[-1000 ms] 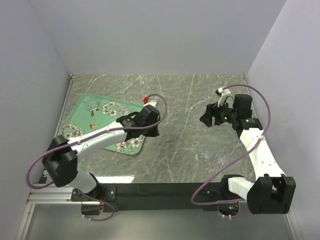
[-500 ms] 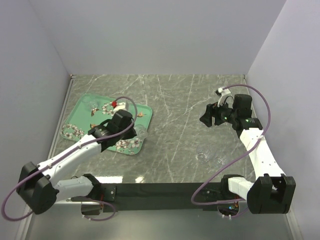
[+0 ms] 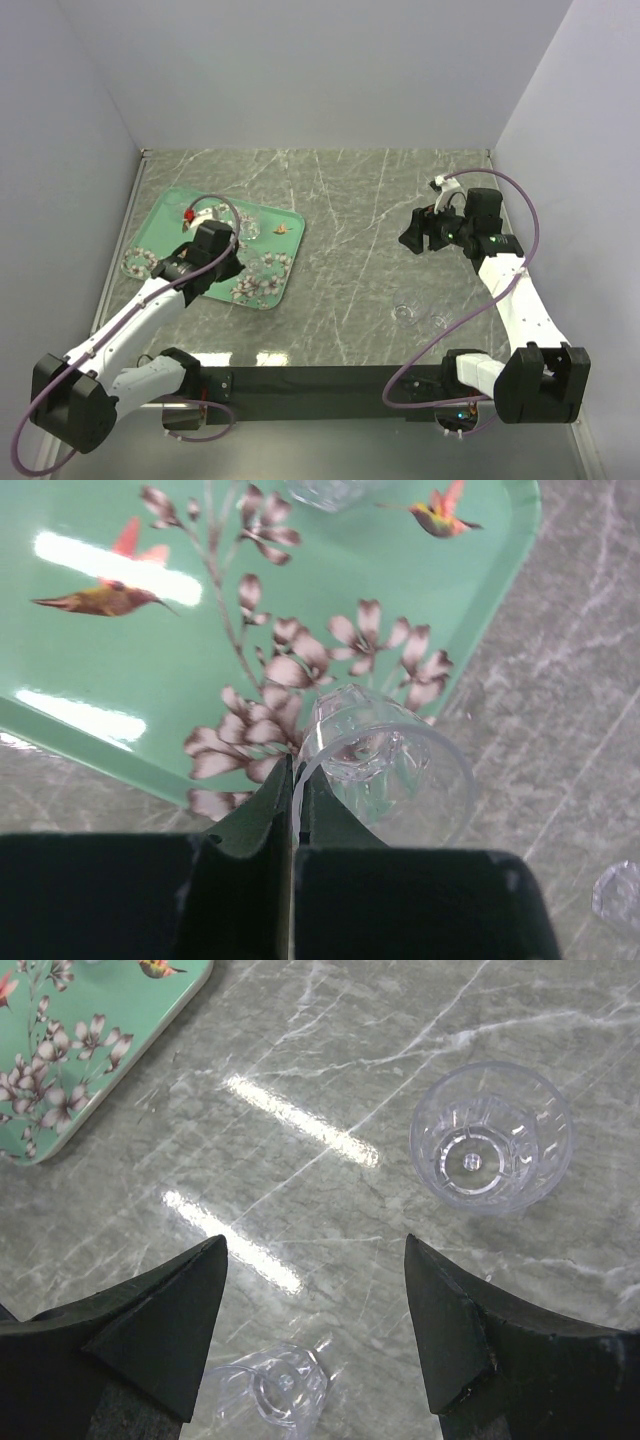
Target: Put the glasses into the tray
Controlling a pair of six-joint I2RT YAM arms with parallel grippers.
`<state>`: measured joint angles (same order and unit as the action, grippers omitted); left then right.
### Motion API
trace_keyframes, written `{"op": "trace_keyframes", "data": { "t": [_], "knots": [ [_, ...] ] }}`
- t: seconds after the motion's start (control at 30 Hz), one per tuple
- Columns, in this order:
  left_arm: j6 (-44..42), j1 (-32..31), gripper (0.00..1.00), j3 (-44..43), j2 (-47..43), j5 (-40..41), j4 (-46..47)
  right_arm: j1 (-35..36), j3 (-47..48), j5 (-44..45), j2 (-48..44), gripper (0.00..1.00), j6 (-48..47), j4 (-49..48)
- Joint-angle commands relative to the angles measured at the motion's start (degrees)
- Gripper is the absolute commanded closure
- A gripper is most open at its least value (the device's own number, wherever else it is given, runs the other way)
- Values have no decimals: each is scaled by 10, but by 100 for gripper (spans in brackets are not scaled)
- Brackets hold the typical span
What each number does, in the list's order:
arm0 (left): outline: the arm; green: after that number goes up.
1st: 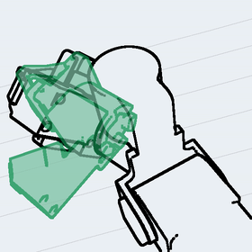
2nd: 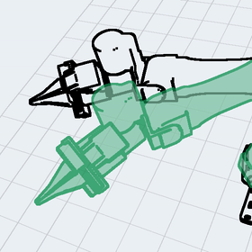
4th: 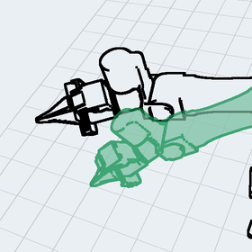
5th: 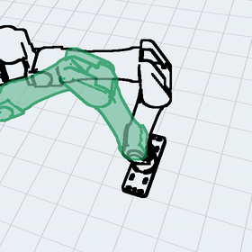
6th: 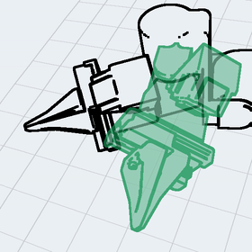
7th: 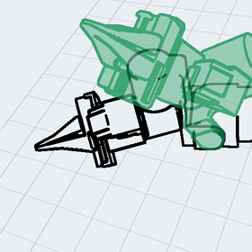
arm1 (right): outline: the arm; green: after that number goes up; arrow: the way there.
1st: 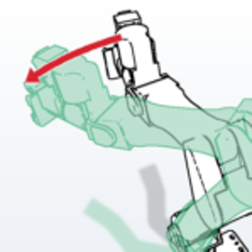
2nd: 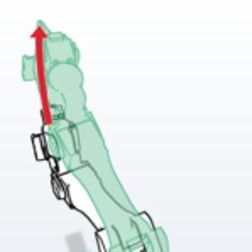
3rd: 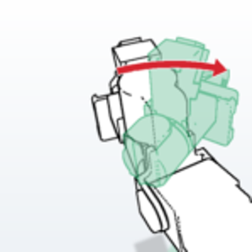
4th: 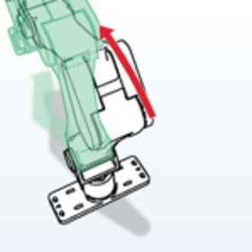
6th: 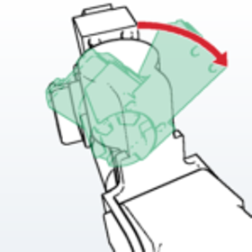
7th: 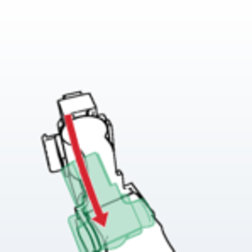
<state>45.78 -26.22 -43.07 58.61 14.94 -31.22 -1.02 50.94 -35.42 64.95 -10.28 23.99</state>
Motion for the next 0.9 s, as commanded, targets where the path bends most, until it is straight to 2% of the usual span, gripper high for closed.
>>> {"op": "trace_keyframes", "data": {
  "t": [0.0, 0.5, 0.87],
  "knots": [
    [1, 24, 100, 4, -22, 9, -2, -1, 12, -5, 2, 22, -2, -16],
    [-17, 115, 100, -12, -1, 15, -18, -1, 20, -4, 11, 22, -2, -17],
    [-70, 198, 100, -73, 90, 18, 6, -2, 35, -7, 22, 22, -2, -17]
  ]
}}
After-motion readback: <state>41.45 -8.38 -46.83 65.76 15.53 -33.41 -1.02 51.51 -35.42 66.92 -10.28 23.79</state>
